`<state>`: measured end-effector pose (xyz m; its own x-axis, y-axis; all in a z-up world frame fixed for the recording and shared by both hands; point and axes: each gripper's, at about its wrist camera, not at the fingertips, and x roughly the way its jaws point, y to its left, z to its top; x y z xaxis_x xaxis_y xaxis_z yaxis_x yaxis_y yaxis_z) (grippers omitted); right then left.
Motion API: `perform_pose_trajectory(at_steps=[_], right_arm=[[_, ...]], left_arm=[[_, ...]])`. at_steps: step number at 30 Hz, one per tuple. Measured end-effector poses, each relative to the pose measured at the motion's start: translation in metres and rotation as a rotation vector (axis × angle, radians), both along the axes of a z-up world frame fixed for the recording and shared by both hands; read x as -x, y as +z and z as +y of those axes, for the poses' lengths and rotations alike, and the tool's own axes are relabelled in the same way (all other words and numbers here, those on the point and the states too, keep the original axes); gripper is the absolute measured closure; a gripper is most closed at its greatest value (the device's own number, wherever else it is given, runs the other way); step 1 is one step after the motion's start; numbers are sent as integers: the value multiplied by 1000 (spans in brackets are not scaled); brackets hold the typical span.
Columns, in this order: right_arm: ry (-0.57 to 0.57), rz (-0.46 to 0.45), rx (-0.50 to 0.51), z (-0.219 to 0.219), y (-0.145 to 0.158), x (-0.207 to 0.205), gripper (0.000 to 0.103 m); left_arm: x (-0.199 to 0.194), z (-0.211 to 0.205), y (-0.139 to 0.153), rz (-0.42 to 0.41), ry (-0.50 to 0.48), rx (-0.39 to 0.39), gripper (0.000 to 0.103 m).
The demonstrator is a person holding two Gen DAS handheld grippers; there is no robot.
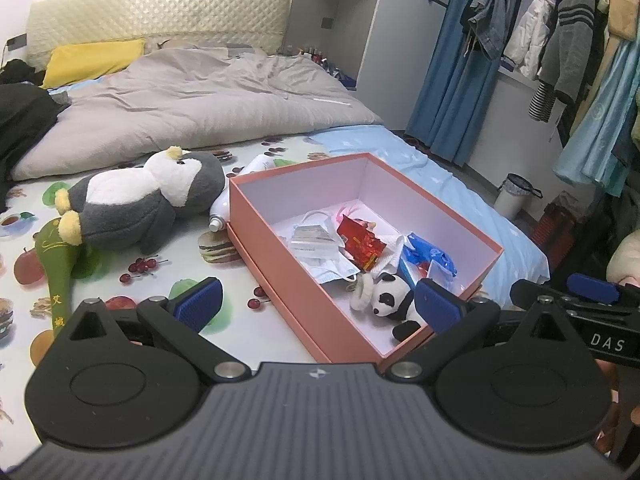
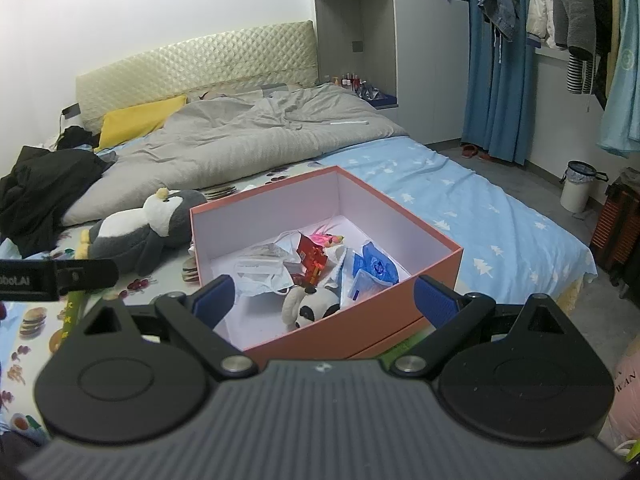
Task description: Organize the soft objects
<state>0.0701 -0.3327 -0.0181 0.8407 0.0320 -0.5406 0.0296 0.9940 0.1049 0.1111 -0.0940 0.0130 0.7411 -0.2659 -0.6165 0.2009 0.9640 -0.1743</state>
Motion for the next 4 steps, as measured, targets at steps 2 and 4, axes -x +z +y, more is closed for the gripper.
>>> perform_pose_trajectory(at_steps=[2,4], right_arm=[[-2,-2,-2,0,0,1,5],[-3,-5,0,1,0,1,5]], left_arm=[[0,-1,1,-2,-5,-4,0],[0,-2,1,-3,-7,-4,0]])
